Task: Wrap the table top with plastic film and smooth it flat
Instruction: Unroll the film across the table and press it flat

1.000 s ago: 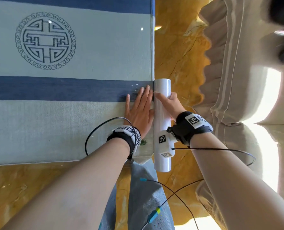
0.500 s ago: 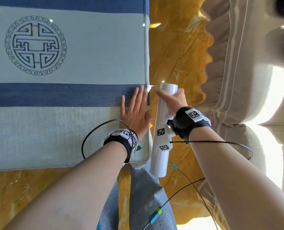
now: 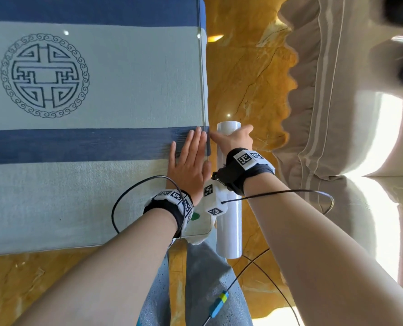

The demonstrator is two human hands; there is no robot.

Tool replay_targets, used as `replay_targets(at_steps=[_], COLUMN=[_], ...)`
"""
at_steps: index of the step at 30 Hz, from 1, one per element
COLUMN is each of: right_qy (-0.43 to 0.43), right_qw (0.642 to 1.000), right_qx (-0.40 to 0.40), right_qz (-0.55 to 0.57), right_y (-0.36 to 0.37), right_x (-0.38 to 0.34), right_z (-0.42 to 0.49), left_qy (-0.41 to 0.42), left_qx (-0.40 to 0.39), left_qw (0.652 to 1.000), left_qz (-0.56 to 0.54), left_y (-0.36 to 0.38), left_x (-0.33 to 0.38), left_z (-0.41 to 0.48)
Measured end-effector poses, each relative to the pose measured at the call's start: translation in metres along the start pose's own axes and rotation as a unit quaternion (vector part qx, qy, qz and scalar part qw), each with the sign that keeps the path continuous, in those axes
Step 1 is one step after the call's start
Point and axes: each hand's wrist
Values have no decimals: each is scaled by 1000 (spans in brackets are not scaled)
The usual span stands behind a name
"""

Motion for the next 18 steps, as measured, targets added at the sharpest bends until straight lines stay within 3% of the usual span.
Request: replay_targets(at_steps=[5, 8, 13, 18], right_qy=[108, 90, 79, -5], right_qw=[992, 987, 991, 996], right_qx=[-59, -129, -106, -74], right_qz=[8, 29, -19, -43], right_y=[-5, -15, -16, -4], right_x=[11, 23, 19, 43], right_z=[16, 27, 24, 12], left_qy=[16, 22, 9, 13], left_qx=[19, -9, -18, -13], left_qw=[999, 1000, 1000, 1000], left_qz=[20, -6, -18, -11], left_y=[-15, -12, -1, 10], left_x=[13, 18, 11, 8], left_z=[-3, -9, -8, -17])
Point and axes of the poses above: each hand's wrist, its own z-axis towards the middle knuckle, its own y-axis out of the palm, x = y × z, and after that the axes turned 12 degrees about x, right-handed
